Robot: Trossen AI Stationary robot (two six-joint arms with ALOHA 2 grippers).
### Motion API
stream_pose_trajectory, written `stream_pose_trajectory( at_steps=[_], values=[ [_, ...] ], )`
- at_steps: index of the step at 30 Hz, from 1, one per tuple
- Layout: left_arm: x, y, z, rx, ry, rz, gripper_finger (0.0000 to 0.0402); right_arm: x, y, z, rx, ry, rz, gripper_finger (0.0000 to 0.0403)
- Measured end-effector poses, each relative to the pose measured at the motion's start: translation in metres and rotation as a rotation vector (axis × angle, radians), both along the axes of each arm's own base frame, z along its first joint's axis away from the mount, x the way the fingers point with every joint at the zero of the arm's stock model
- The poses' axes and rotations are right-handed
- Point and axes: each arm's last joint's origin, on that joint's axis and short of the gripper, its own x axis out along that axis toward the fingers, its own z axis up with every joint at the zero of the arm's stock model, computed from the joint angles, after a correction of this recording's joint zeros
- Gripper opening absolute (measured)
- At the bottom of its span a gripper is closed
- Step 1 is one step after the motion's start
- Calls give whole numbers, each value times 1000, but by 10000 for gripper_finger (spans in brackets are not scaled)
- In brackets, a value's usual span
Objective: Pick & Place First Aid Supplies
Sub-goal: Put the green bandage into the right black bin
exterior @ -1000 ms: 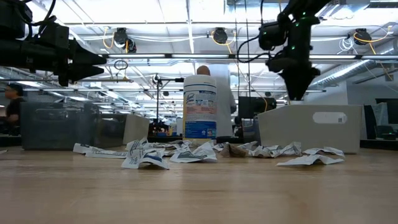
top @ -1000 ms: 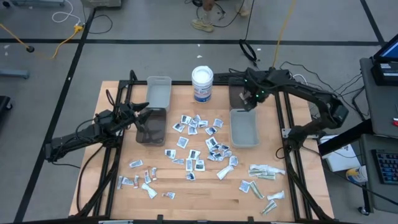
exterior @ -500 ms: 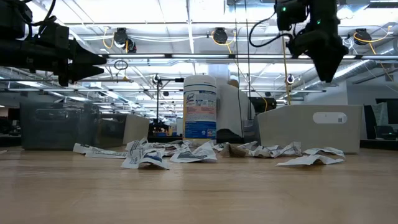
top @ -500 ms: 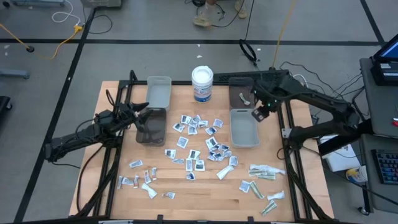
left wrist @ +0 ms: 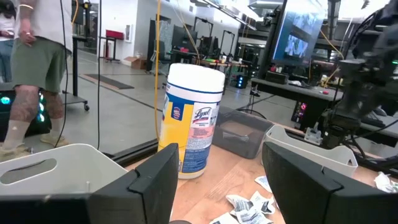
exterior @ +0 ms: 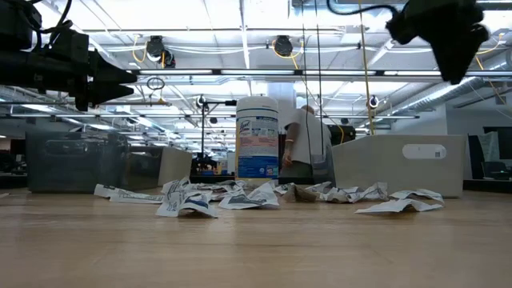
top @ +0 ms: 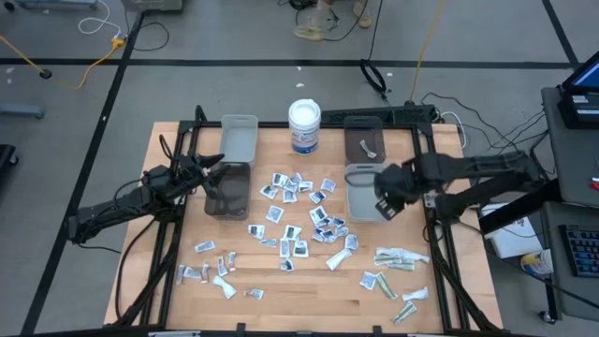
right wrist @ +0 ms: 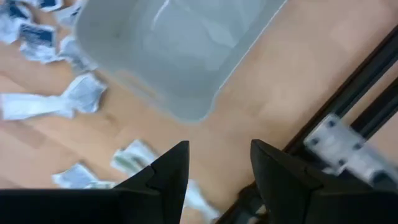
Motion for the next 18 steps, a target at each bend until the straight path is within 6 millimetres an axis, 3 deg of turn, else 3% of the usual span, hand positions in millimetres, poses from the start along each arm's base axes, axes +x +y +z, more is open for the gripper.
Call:
stream_pose_trajectory(
  at_steps=[8, 18],
  values=[
    [0, 0, 0, 0, 0, 0, 237, -5, 58, 0, 46, -97, -42, 164],
    [0, 0, 0, 0, 1, 0, 237, -4, 118, -9, 237, -149, 10, 164]
  ],
)
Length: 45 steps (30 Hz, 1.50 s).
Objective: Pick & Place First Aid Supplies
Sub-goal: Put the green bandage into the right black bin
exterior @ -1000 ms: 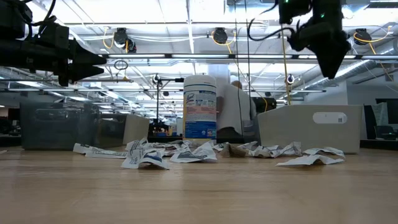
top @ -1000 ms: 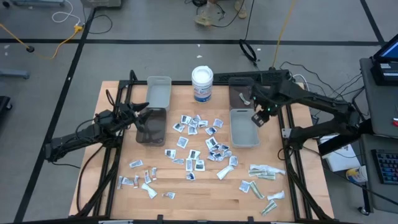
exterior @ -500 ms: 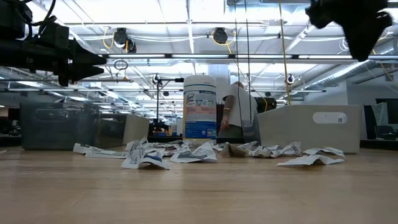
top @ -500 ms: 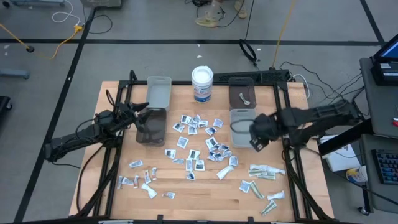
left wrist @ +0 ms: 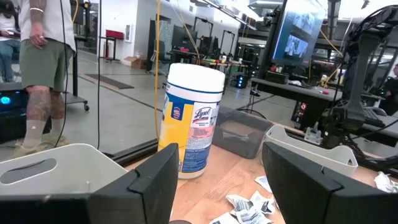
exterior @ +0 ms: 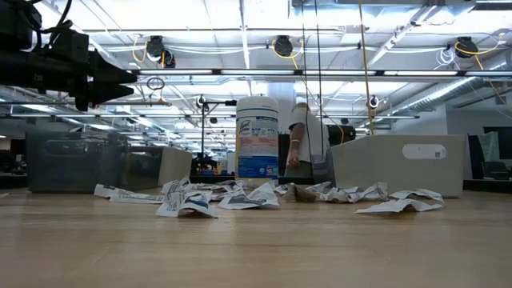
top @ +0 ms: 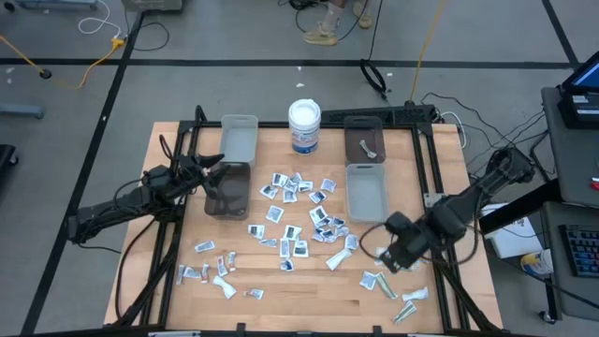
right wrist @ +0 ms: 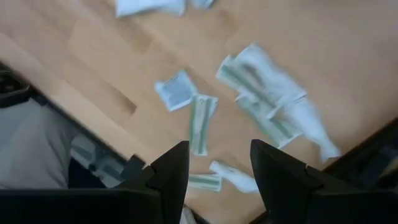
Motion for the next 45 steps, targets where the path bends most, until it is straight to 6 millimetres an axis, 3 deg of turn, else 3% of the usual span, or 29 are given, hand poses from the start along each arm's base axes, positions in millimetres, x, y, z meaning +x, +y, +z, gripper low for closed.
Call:
stream_pose_trajectory(
  at_steps=[9, 27, 35, 45],
  values=[
    [0, 0, 0, 0, 0, 0, 237, 7, 37, -29, -72, 52, -30, 164],
    [0, 0, 0, 0, 0, 0, 237, 24, 95, -108, -153, 200, -45, 164],
    [0, 0, 0, 0, 0, 0, 237, 29, 110, -137, -155, 233, -17, 164],
    [0, 0, 0, 0, -1, 0, 237, 30, 113, -150, -180, 254, 35, 149]
  ],
)
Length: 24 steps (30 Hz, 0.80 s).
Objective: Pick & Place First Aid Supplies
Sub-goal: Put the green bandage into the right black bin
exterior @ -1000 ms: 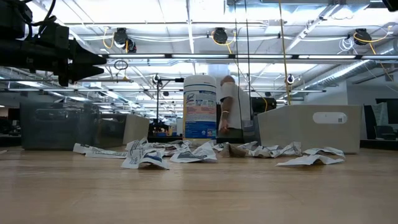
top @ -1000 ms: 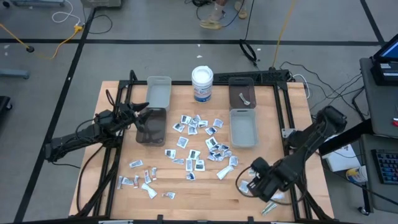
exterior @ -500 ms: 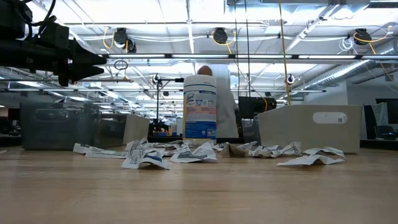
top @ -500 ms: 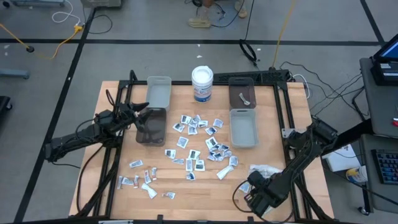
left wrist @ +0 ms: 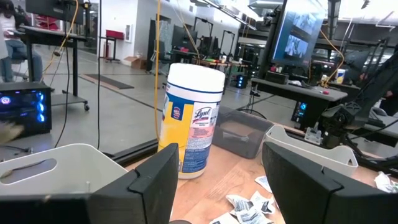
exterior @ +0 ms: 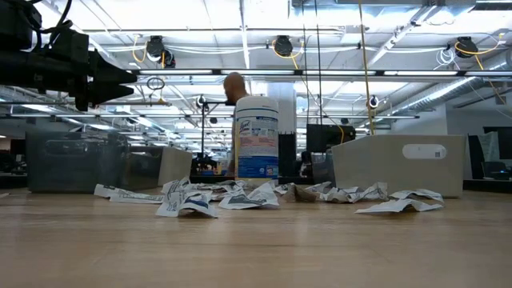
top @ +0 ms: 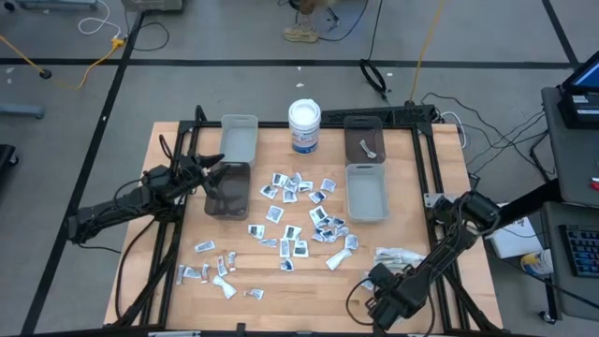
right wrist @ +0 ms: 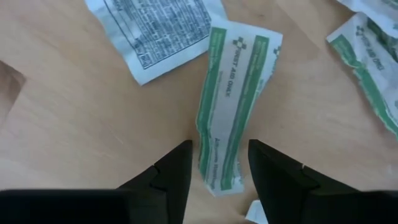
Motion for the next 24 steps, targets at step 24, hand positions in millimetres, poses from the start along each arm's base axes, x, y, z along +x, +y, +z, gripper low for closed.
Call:
stream_pose_trajectory(
  at_steps=[24],
  values=[
    [0, 0, 0, 0, 1, 0, 237, 2, -53, 66, 67, -6, 259, 2]
  ],
)
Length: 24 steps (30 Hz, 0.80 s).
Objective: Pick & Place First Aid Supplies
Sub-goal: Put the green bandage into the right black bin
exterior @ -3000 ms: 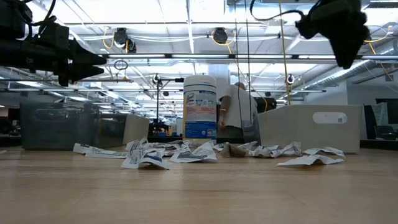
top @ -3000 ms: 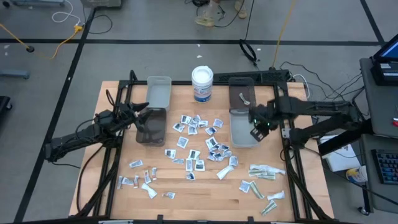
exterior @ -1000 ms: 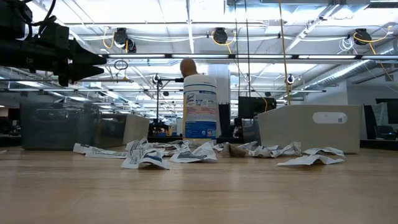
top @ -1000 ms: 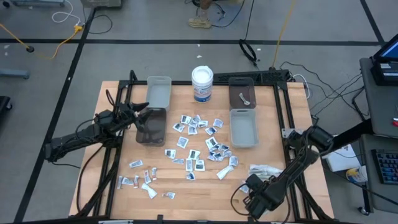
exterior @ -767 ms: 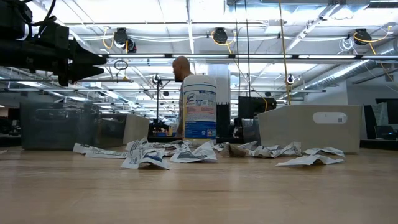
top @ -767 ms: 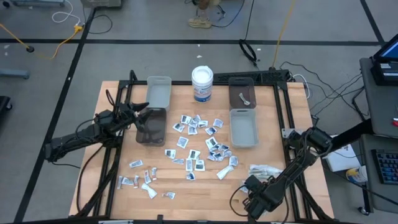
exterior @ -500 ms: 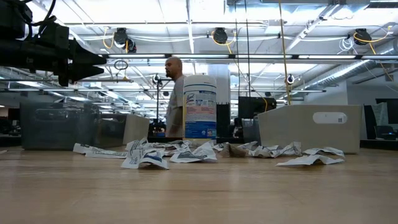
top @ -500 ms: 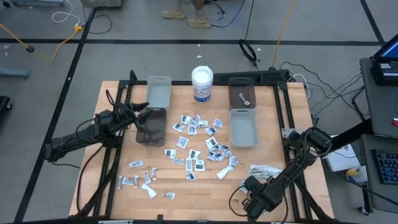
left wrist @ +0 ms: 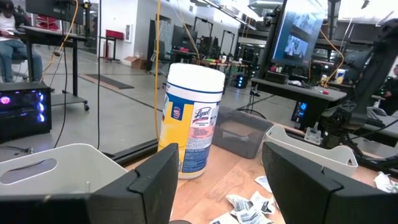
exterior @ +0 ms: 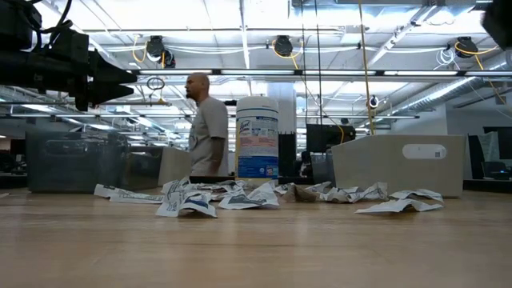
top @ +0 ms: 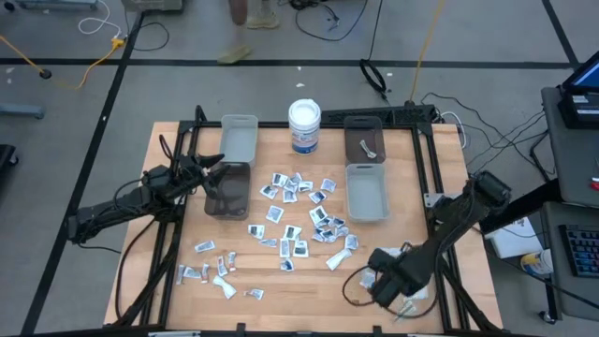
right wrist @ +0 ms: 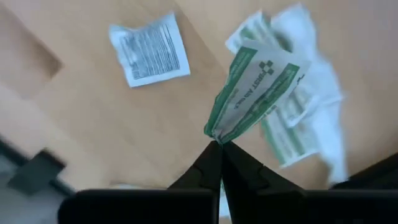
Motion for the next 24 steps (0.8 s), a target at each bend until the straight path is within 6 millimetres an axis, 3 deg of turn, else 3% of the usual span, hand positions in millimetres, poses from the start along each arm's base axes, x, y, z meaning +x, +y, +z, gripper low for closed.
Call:
stream_pose_trajectory(
  at_steps=[10, 18, 24],
  values=[
    [0, 0, 0, 0, 0, 0, 237, 4, -53, 45, 81, -129, 238, 1],
    [0, 0, 0, 0, 0, 0, 237, 23, -100, 51, 81, -149, 288, 0],
    [0, 0, 0, 0, 0, 0, 237, 38, -153, 51, 66, -168, 261, 0]
  ],
)
